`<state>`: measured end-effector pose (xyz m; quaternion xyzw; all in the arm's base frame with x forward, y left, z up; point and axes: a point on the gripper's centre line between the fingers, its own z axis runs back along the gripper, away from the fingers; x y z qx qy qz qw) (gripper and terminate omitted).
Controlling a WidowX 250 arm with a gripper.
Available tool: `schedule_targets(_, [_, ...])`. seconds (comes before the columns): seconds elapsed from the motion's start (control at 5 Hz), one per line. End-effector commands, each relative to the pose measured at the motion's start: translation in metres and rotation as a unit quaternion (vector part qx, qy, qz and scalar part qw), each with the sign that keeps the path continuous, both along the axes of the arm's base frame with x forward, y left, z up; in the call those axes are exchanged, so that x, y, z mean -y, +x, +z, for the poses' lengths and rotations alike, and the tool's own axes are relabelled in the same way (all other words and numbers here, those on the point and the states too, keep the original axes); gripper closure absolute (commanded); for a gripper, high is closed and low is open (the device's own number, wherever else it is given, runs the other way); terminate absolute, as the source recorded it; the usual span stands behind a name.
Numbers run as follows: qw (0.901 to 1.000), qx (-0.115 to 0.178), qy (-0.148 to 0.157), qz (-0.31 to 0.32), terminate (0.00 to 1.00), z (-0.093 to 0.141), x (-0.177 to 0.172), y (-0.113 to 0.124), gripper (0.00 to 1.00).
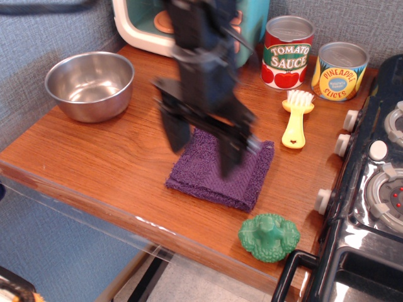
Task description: Move the green object into the pot
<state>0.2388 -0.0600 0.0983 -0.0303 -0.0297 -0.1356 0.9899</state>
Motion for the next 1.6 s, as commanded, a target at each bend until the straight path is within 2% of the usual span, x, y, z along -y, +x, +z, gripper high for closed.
schedule_targets(0.0, [0.9989,0.015,0.015,-0.042,0.00,-0.003,0.034,-0.012,0.00])
schedule_targets(0.4, [0.9975,-0.021,0.044,-0.051,0.00,-0.039,0.047,-0.012,0.00])
schedule_targets(0.8, [0.9967,-0.029,0.052,-0.055,0.00,-0.057,0.055,-0.015,0.00])
schedule_targets(1.0, [0.9962,-0.027,0.060,-0.056,0.00,-0.058,0.056,-0.011,1.00])
schedule_targets(1.4, [0.9963,-0.029,0.059,-0.056,0.00,-0.056,0.055,-0.009,1.00])
